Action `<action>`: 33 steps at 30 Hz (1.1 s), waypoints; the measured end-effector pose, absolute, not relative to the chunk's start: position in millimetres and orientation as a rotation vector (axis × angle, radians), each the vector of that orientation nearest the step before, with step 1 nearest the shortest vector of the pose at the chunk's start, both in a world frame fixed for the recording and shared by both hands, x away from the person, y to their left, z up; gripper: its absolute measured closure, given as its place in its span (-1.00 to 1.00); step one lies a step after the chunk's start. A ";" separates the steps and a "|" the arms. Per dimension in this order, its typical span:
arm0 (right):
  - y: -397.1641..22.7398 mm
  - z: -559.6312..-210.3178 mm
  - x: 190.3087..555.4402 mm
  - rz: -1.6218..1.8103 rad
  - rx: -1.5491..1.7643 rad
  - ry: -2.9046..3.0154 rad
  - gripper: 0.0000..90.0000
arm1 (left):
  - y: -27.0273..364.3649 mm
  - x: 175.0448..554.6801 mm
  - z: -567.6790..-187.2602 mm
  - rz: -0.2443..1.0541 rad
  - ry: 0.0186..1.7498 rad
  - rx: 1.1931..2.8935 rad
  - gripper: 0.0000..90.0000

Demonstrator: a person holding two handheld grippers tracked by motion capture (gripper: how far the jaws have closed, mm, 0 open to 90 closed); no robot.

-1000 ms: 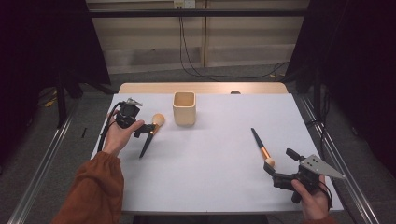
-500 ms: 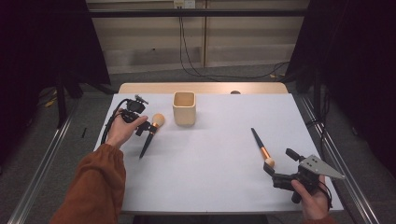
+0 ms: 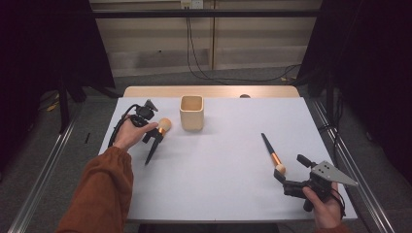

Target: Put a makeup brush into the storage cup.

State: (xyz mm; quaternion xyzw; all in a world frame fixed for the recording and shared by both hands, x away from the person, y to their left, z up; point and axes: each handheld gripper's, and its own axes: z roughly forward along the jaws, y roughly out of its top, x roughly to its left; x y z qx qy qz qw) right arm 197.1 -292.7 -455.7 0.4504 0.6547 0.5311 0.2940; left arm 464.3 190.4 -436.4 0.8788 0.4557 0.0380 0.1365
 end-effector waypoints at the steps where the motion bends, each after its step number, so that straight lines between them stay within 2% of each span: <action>1: -292.6 -455.7 197.0 1.414 1.199 1.744 -1.00 | 189.4 465.3 -439.2 0.102 1.336 2.547 -0.88; 8: -292.2 -456.1 197.5 1.413 1.201 1.746 -1.00 | 185.6 468.1 -446.1 0.097 1.357 2.582 -0.90; 11: -292.2 -456.2 197.4 1.410 1.199 1.749 -1.00 | 184.2 468.9 -449.1 0.083 1.364 2.593 -0.84; 12: -291.8 -456.4 197.6 1.411 1.203 1.750 -1.00 | 182.7 469.5 -451.2 0.040 1.351 2.609 -0.67; 13: -291.8 -456.5 197.7 1.410 1.203 1.752 -1.00 | 182.7 469.5 -451.2 0.040 1.351 2.609 -0.59; 15: -291.6 -456.4 197.7 1.410 1.203 1.752 -1.00 | 177.7 470.0 -454.2 0.048 1.352 2.630 -0.63; 21: -291.5 -456.5 197.7 1.410 1.202 1.754 -1.00 | 172.3 470.8 -454.8 0.097 1.369 2.644 -0.58; 27: -291.3 -456.9 197.7 1.408 1.200 1.765 -1.00 | 169.6 470.9 -453.7 0.119 1.460 2.598 -0.45; 29: -291.3 -457.1 198.0 1.402 1.205 1.766 -1.00 | 168.2 470.9 -452.0 0.112 1.458 2.605 -0.34; 31: -291.3 -457.1 198.1 1.402 1.207 1.764 -1.00 | 165.9 469.8 -449.8 0.107 1.457 2.610 -0.10; 32: -291.2 -457.1 198.1 1.402 1.206 1.766 -1.00 | 164.6 469.2 -449.2 0.099 1.460 2.609 0.09; 33: -291.2 -457.1 198.0 1.403 1.205 1.767 -1.00 | 163.4 468.9 -448.6 0.091 1.477 2.607 0.14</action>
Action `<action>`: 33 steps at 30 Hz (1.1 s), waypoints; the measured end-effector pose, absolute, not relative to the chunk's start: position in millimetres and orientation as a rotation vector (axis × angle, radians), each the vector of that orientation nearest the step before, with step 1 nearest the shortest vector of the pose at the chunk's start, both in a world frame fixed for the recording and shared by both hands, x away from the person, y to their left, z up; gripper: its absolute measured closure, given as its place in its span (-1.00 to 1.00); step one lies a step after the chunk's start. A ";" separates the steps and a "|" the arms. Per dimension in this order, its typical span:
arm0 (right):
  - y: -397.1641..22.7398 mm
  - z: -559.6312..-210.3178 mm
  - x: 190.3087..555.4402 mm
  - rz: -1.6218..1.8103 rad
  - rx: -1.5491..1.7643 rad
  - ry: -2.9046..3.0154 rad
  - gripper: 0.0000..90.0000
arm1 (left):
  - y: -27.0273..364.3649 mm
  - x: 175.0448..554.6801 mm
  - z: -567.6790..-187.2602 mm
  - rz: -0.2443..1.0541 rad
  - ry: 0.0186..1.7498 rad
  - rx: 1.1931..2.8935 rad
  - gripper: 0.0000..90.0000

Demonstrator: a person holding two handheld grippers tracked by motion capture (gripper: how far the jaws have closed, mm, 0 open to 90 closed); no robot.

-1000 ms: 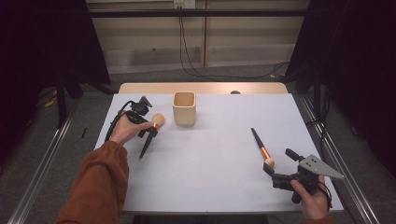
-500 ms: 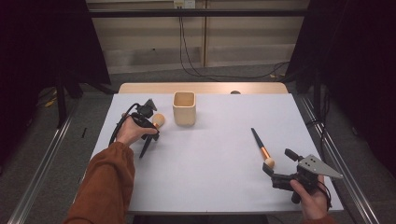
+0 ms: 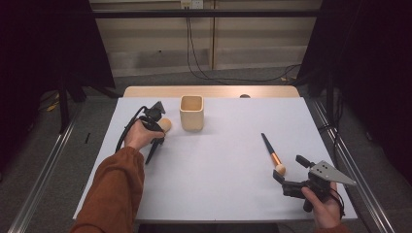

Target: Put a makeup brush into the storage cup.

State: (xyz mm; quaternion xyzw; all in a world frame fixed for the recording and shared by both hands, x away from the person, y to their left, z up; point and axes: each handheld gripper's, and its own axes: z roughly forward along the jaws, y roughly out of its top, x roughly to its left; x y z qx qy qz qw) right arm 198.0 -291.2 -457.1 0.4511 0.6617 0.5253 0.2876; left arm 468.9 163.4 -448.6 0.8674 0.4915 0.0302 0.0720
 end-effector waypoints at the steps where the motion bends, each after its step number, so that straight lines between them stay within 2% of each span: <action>1: -291.2 -457.1 198.0 1.403 1.205 1.767 -1.00 | 163.4 468.9 -448.6 0.091 1.477 2.607 0.18; 12: -291.2 -457.4 197.1 1.404 1.204 1.775 -1.00 | 165.3 469.7 -447.4 0.035 1.544 2.604 0.57; 26: -291.6 -457.5 197.2 1.403 1.211 1.769 -1.00 | 165.2 470.3 -445.4 0.017 1.529 2.640 0.60; 33: -291.8 -457.6 197.4 1.401 1.210 1.771 -1.00 | 173.1 468.9 -444.9 -0.024 1.543 2.573 0.60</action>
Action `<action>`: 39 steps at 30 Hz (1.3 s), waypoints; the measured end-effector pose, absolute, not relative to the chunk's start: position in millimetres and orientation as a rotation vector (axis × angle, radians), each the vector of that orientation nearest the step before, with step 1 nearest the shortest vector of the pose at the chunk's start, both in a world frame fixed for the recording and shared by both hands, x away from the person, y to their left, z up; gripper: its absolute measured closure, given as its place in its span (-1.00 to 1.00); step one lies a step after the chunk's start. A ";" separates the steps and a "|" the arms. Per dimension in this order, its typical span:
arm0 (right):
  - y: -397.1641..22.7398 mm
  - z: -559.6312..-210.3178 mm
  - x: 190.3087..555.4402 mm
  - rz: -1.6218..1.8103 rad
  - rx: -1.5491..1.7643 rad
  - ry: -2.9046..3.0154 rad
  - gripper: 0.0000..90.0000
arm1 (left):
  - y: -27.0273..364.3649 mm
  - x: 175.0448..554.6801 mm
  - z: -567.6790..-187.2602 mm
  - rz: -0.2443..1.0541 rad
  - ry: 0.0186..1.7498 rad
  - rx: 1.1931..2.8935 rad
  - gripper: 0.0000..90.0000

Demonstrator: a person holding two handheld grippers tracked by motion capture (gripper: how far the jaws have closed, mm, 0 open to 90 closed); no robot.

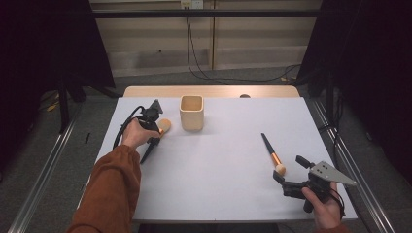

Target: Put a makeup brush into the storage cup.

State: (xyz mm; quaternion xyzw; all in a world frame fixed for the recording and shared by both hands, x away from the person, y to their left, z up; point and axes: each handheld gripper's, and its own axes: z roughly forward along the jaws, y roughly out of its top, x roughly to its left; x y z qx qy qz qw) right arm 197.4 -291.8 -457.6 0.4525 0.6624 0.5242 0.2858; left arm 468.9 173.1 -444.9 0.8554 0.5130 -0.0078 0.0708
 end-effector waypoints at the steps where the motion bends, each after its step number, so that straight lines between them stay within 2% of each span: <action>1: -291.8 -457.7 197.6 1.405 1.212 1.770 -1.00 | 173.4 468.6 -444.6 -0.022 1.548 2.564 0.60; 15: -291.3 -457.5 197.9 1.405 1.215 1.768 -1.00 | 184.2 467.7 -425.7 0.033 1.536 2.414 0.60; 31: -291.4 -457.5 197.9 1.397 1.213 1.765 -1.00 | 195.5 456.3 -406.2 0.075 1.368 2.305 0.60; 39: -291.6 -457.4 197.8 1.398 1.209 1.764 -1.00 | 202.3 450.0 -401.2 0.106 1.359 2.200 0.60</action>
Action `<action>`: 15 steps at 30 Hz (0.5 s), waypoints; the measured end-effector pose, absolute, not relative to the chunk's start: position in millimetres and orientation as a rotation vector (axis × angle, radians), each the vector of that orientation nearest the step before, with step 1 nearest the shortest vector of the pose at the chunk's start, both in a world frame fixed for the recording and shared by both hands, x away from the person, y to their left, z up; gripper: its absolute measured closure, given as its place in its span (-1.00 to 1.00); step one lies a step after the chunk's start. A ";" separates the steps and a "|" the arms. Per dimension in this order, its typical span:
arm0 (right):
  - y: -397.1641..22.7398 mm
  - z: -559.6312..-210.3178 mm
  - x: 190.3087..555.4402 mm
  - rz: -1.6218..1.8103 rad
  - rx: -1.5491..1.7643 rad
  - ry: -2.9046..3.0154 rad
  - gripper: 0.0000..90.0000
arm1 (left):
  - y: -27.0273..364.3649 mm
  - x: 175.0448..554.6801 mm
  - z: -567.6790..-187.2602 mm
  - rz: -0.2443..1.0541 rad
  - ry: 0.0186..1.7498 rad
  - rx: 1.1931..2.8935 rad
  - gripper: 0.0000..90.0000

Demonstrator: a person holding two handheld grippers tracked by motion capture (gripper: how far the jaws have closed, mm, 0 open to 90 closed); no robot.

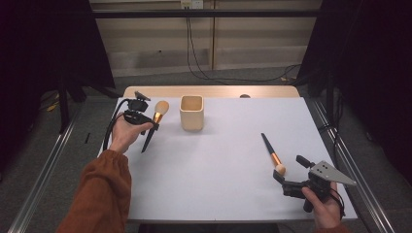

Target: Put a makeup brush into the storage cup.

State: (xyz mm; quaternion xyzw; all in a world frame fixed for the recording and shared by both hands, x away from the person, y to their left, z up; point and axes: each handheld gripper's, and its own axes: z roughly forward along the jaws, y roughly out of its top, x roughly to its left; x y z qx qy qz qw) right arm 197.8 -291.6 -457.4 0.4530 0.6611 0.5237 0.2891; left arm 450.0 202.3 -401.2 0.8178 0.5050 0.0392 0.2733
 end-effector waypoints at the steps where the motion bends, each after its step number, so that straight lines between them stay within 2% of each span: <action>1: -291.8 -457.4 197.7 1.399 1.213 1.763 -1.00 | 204.4 449.5 -400.9 0.094 1.357 2.188 0.60; 15: -291.0 -457.5 198.4 1.397 1.214 1.766 -1.00 | 214.9 437.3 -392.2 0.243 1.278 2.065 0.60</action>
